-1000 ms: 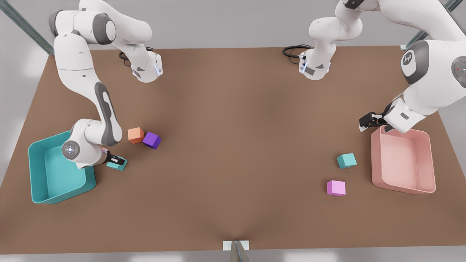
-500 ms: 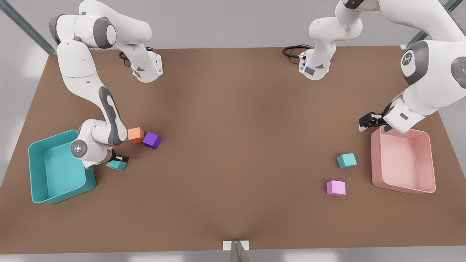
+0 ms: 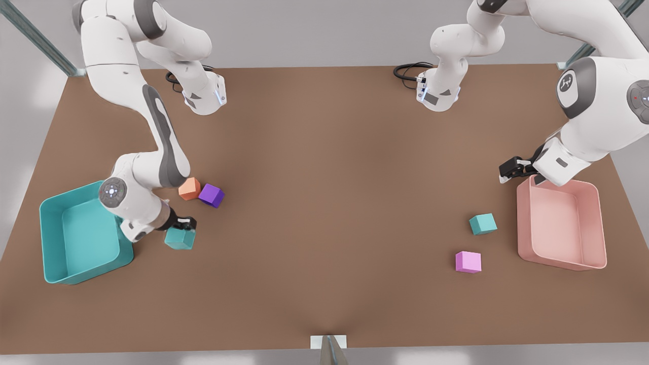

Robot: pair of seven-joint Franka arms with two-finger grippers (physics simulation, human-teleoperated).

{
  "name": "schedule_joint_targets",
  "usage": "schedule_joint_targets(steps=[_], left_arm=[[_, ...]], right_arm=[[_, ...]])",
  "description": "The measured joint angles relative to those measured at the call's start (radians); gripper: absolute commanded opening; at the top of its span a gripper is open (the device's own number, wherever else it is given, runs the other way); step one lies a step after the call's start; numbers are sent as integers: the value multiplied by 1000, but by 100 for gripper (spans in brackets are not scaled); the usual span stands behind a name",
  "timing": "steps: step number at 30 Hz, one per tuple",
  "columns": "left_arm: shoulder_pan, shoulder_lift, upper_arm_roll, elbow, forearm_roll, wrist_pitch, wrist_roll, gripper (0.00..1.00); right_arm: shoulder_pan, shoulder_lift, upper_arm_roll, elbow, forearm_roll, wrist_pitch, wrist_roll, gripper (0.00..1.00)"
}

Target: Stack the two blue cubes on top of each other

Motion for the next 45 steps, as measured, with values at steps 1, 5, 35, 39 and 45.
schedule_joint_targets(steps=[1,5,35,39,45], left_arm=[[-1,1,0,2,0,0,0,100],[2,-16,-25,5,1,-9,0,100],[280,253,-129,-533,191,585,-167,100],[273,289,-129,-558,206,655,-179,100],[284,334,-128,-584,236,745,-192,100]], right_arm=[[73,17,40,95,-16,-31,-1,48],[505,172,66,508,-115,-167,7,45],[959,404,-142,693,-198,-76,175,100],[666,-229,-127,300,-187,-345,176,100],[-134,-82,-140,172,-151,-500,175,100]])
